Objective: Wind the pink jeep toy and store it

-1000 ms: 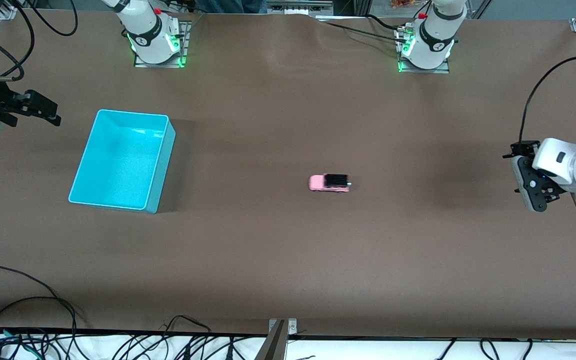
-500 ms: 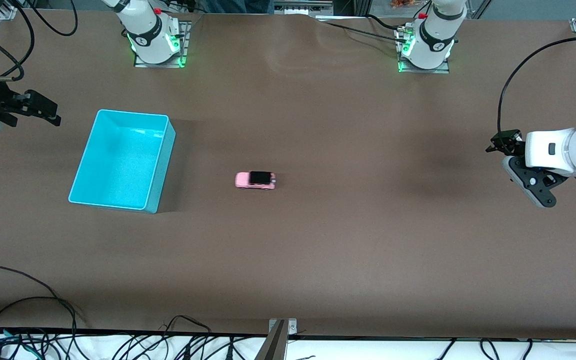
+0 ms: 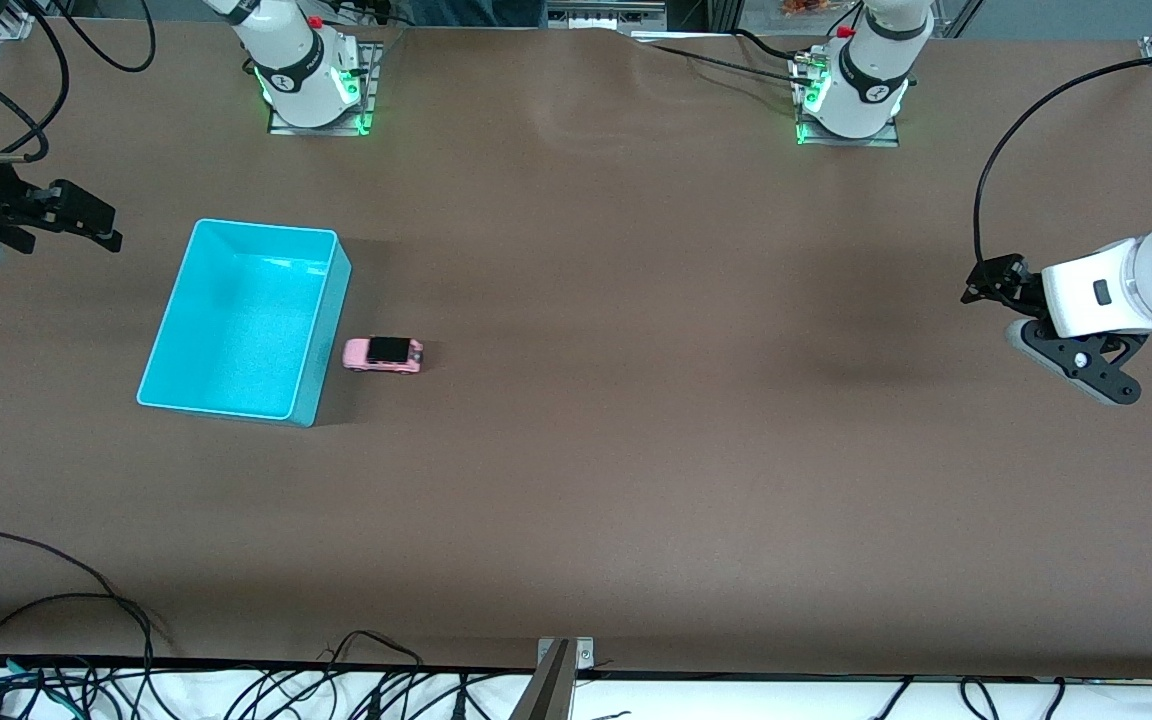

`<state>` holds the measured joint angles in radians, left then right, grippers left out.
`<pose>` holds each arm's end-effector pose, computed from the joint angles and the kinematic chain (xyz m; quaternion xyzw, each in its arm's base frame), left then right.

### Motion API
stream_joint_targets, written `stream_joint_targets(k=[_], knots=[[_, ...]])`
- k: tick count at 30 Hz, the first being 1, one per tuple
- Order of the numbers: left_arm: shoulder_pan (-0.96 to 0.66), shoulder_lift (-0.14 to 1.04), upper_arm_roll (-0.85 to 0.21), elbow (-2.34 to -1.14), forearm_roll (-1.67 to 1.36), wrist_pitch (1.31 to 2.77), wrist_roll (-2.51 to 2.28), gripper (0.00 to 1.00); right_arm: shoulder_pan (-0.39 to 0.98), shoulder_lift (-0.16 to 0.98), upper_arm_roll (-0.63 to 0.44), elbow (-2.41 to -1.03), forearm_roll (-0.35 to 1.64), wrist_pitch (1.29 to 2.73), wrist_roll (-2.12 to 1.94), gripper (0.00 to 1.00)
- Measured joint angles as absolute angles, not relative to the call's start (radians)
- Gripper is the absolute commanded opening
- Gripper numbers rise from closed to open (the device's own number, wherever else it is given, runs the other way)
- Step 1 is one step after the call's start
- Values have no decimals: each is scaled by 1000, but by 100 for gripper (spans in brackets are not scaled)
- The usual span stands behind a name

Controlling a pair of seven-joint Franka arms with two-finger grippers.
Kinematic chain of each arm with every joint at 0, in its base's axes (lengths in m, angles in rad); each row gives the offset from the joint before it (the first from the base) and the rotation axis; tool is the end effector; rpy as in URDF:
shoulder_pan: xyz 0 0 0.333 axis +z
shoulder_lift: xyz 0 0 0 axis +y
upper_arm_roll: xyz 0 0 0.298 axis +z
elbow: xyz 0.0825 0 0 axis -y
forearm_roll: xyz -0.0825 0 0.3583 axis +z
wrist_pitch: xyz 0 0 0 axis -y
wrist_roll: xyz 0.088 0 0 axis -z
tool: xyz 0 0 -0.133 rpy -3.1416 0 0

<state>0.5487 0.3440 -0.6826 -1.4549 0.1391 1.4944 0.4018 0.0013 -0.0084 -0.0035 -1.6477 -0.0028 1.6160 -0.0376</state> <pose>0.5833 -0.0117 0.4684 0.9572 -0.2632 -0.1076 0.0535 0.5280 -0.0015 0.5544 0.9998 0.0178 -0.0117 0.0012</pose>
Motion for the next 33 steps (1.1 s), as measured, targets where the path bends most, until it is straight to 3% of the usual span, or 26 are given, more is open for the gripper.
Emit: stream_joint_targets(k=[15,23,33], knots=[[533,283,-664,-1452,128,1494,375,100,3,9,0,-1648,-3,1585,-86,100],[311,213,-376,-1453,-4,1491,370,100,33,23,5,-1648,-1,1590,-309,100],[59,140,-134,-1502,10,1488,259,100,101,92,12,-1650,32,1613,-651,100]])
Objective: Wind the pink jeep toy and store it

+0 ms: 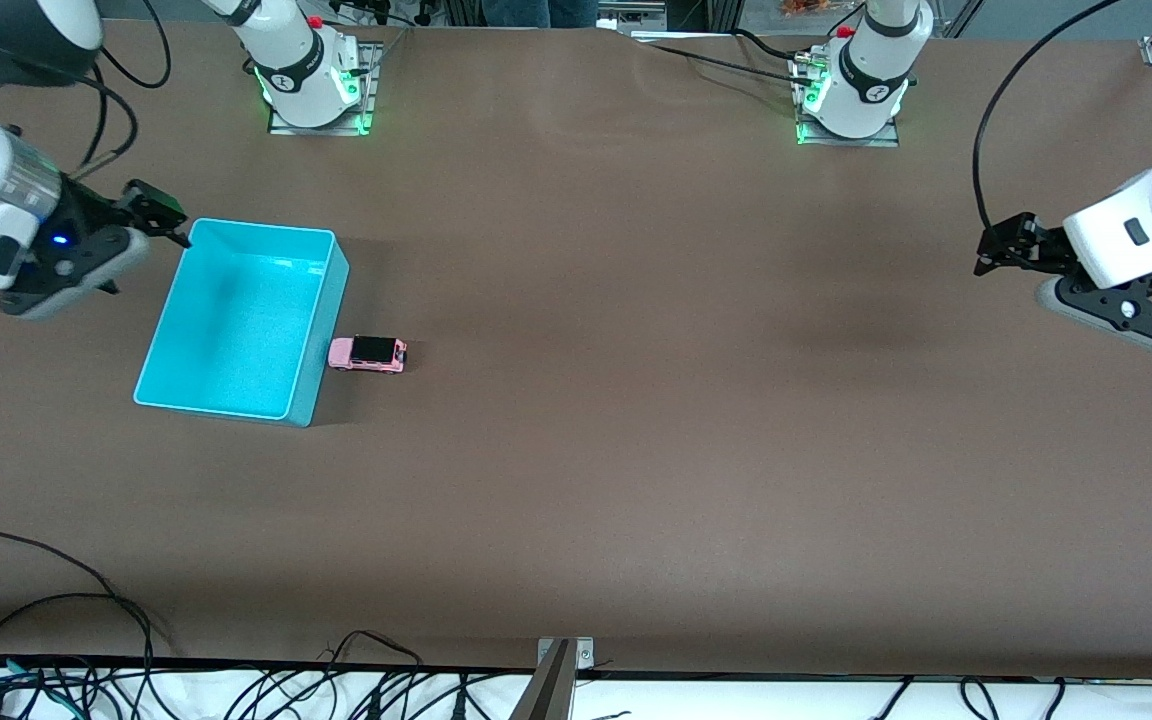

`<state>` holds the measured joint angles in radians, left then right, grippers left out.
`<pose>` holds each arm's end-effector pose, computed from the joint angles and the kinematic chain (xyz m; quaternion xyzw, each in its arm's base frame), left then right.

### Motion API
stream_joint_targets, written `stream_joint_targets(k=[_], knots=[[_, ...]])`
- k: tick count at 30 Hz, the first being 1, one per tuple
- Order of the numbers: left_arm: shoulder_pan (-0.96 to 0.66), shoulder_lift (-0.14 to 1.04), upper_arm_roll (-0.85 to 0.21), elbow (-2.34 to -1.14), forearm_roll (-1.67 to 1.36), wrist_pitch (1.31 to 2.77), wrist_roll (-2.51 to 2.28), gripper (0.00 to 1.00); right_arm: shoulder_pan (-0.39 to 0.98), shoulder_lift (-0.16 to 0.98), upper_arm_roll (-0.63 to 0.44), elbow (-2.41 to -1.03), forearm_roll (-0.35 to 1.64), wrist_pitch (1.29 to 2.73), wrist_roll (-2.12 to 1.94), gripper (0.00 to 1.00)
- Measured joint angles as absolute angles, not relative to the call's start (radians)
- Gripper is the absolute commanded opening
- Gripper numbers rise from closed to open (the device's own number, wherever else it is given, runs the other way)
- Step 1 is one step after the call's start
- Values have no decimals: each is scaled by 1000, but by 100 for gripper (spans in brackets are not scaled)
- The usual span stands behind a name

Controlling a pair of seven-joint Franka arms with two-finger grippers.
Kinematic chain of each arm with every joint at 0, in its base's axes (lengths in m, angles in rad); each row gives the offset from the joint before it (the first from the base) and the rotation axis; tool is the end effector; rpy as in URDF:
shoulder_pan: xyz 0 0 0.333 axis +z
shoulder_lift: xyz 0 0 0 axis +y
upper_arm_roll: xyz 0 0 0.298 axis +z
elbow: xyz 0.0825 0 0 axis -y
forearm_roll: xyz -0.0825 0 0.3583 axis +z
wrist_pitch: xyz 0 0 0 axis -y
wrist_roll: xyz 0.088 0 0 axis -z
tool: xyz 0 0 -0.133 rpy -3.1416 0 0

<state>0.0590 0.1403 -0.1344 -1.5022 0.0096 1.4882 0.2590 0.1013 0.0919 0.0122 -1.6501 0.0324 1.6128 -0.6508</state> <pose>0.5518 -0.0359 0.5288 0.9832 -0.1660 -0.0757 0.0116 0.5428 0.0659 0.4993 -0.9264 -0.3705 0.0578 0.0332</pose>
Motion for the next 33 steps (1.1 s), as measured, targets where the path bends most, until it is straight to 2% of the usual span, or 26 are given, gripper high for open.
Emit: stream_joint_targets(k=[4,10,14,21,33], knots=[[-18,107,-62,-1539,10,1507,231,100,125,147,14,-1651,78,1616,-810,100],[-26,35,-41,-1654,10,1647,223,100,152,250,15,-1660,91,1655,-1024,100],[-26,-8,-38,-1704,10,1672,223,100,182,308,16,-1683,93,1727,-1127,100],[-25,-58,-36,-1726,4,1637,223,100,245,344,19,-1804,90,1920,-1176,100],[-25,-63,-32,-1725,1,1635,223,100,317,349,20,-2058,61,2311,-1185,100]])
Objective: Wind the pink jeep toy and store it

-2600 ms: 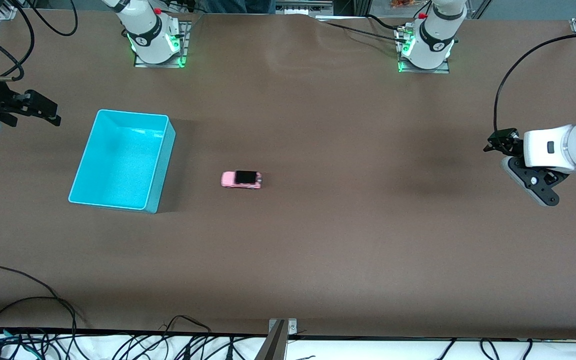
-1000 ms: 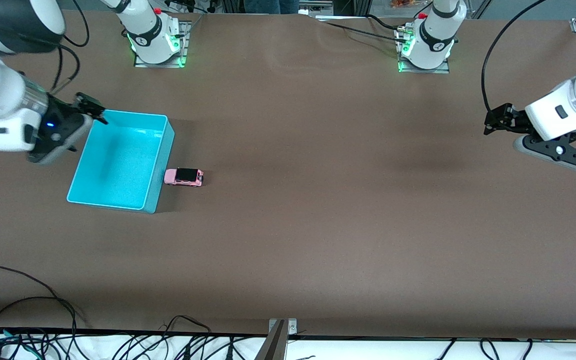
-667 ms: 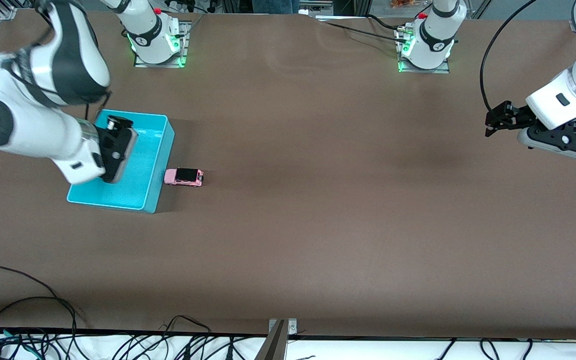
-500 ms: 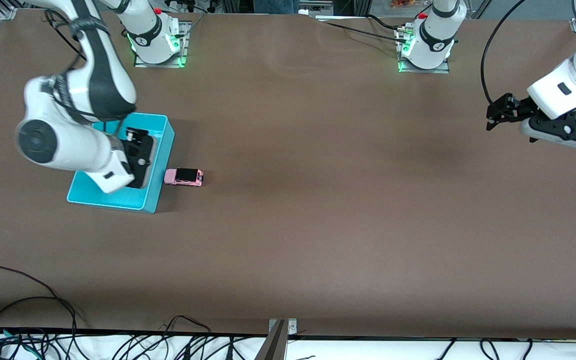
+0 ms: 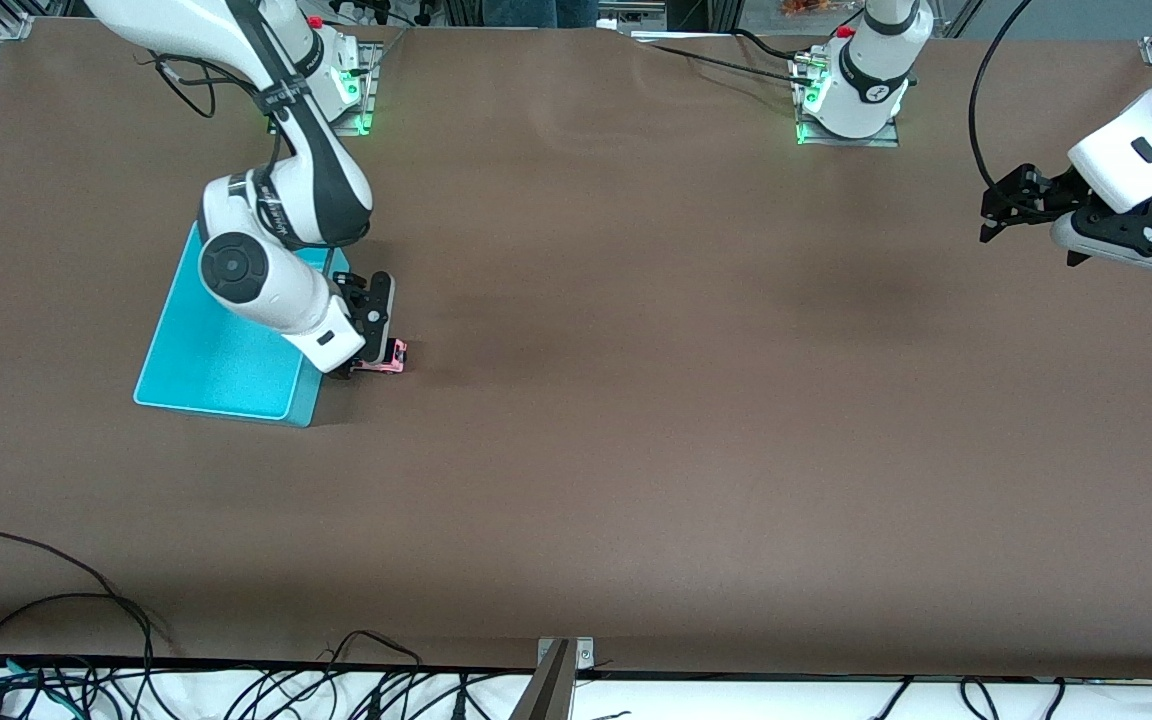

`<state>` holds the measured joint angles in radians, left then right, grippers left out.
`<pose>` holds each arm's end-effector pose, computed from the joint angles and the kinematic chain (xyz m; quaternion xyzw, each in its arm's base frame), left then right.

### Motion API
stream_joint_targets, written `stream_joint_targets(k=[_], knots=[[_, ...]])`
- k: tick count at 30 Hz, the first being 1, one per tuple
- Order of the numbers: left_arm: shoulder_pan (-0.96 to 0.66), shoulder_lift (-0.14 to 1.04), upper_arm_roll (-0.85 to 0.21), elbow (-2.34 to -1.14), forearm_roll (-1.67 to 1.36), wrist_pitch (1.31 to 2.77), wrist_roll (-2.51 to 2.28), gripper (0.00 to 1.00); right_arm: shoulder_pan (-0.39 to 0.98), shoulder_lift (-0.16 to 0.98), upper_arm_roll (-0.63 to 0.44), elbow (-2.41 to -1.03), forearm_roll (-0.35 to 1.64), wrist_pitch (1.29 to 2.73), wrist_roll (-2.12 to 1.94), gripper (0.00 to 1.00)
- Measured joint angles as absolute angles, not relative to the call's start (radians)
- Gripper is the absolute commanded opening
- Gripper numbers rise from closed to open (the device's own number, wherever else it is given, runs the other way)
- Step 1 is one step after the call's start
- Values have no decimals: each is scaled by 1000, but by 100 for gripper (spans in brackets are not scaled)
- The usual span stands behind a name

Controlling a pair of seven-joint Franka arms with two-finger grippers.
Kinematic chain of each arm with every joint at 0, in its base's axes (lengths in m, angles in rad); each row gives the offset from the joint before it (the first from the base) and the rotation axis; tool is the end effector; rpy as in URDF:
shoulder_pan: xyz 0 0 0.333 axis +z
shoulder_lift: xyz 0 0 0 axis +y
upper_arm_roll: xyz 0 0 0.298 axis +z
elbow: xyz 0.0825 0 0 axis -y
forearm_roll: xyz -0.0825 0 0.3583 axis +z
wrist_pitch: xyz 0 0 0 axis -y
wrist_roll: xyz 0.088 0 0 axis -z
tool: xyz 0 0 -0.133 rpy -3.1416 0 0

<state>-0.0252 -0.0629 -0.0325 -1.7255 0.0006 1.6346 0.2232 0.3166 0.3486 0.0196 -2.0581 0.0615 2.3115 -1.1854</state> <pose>0.5113 -0.0299 0.5495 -0.9901 0.1400 0.0141 0.0002 0.5239 0.1856 0.2337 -0.7384 -0.6722 0.0330 0.0424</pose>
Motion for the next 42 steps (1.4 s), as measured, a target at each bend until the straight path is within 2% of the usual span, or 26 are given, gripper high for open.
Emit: stream_joint_targets(k=[5,11,12,14,16,18,19,22,31,42], knots=[[-25,-62,-32,-1725,1,1635,223,100,319,359,19,-2139,56,2424,-1189,100],[-25,-61,-32,-1725,1,1635,223,100,319,394,16,-2155,26,2500,-1191,100],[-25,-60,-32,-1725,1,1635,223,100,319,400,15,-2155,24,2509,-1191,97],[-25,-59,-32,-1723,1,1635,223,100,319,414,14,-2155,21,2530,-1191,87],[-25,-58,-32,-1723,1,1635,223,100,319,423,14,-2155,18,2544,-1191,64],[-25,-58,-32,-1722,1,1635,223,100,319,430,13,-2155,10,2552,-1192,37],[-25,-58,-32,-1722,0,1635,223,100,319,432,13,-2155,3,2554,-1192,29],[-25,-58,-32,-1722,0,1635,223,100,319,433,13,-2154,-20,2557,-1192,19],[-25,-58,-33,-1722,0,1635,223,100,319,432,13,-2105,-40,2530,-1192,18],[-25,-58,-33,-1721,0,1635,223,100,319,406,12,-1772,-40,2094,-1172,18]])
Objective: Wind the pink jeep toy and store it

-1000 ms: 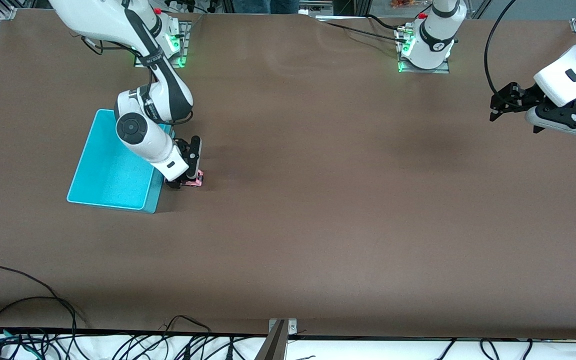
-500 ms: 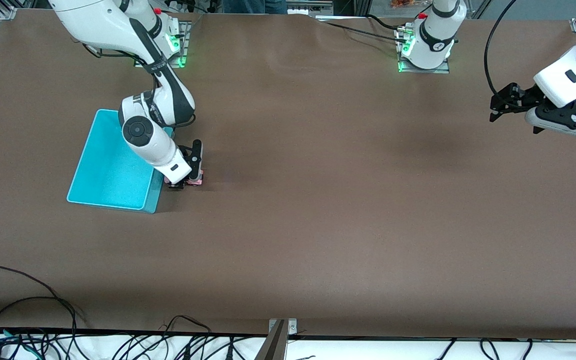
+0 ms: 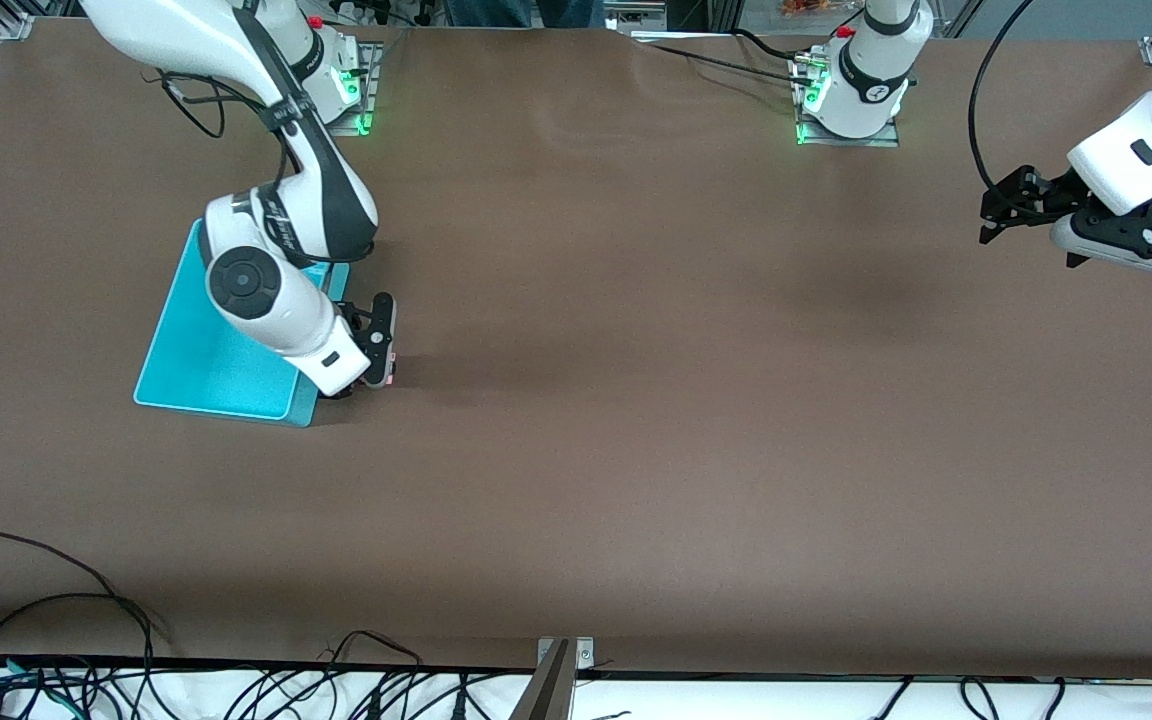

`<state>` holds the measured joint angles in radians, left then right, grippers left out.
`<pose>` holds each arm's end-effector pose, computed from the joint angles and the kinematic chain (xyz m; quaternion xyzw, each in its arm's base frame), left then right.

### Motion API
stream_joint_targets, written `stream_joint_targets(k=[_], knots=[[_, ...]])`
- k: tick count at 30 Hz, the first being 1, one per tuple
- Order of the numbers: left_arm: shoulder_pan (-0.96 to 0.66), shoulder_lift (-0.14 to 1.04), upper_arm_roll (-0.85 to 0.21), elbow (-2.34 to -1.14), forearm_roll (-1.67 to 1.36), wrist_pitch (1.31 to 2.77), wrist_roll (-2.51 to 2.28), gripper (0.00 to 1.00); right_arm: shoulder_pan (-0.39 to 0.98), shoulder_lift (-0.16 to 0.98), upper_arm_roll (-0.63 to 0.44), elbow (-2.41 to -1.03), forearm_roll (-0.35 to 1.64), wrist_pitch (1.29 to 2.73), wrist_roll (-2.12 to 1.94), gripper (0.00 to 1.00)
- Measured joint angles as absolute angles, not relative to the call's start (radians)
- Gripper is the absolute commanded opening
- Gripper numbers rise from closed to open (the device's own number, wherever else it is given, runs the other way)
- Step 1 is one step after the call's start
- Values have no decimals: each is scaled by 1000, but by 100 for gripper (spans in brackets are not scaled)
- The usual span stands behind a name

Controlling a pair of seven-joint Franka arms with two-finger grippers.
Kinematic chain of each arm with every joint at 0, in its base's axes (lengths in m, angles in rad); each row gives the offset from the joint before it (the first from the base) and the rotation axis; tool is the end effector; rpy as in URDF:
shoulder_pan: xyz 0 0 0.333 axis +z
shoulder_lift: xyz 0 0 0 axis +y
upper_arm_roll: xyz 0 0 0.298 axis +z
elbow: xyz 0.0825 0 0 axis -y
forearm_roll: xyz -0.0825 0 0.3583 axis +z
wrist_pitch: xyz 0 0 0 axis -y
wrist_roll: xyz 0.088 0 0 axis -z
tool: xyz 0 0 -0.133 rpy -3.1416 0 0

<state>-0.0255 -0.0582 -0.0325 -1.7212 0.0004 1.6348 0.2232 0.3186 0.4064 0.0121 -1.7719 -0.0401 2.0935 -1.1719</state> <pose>0.5127 -0.0301 0.5490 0.9900 -0.1401 -0.0142 0.0000 0.5793 0.1954 0.2974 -0.7230 -0.6894 0.0446 0.0040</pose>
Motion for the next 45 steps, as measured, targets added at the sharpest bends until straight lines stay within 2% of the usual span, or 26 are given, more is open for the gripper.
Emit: stream_joint_targets(k=[4,9,16,21,26,35,45], knots=[[-26,-58,-33,-1721,0,1635,223,100,312,379,2,-1684,-38,1954,-1168,18],[-26,-58,-33,-1721,0,1635,223,100,282,325,-34,-1639,-22,1819,-1171,18],[-27,-58,-34,-1721,0,1635,223,100,244,240,-132,-1636,15,1661,-1295,18],[-27,-58,-34,-1721,0,1635,223,100,236,210,-187,-1687,30,1628,-1393,18],[-28,-58,-34,-1721,0,1635,223,100,237,181,-214,-1822,47,1704,-1456,18],[-28,-58,-34,-1721,0,1635,223,100,237,105,-232,-2174,50,2018,-1552,18],[-28,-58,-34,-1721,0,1635,223,100,238,90,-267,-2399,56,2269,-1622,19]])
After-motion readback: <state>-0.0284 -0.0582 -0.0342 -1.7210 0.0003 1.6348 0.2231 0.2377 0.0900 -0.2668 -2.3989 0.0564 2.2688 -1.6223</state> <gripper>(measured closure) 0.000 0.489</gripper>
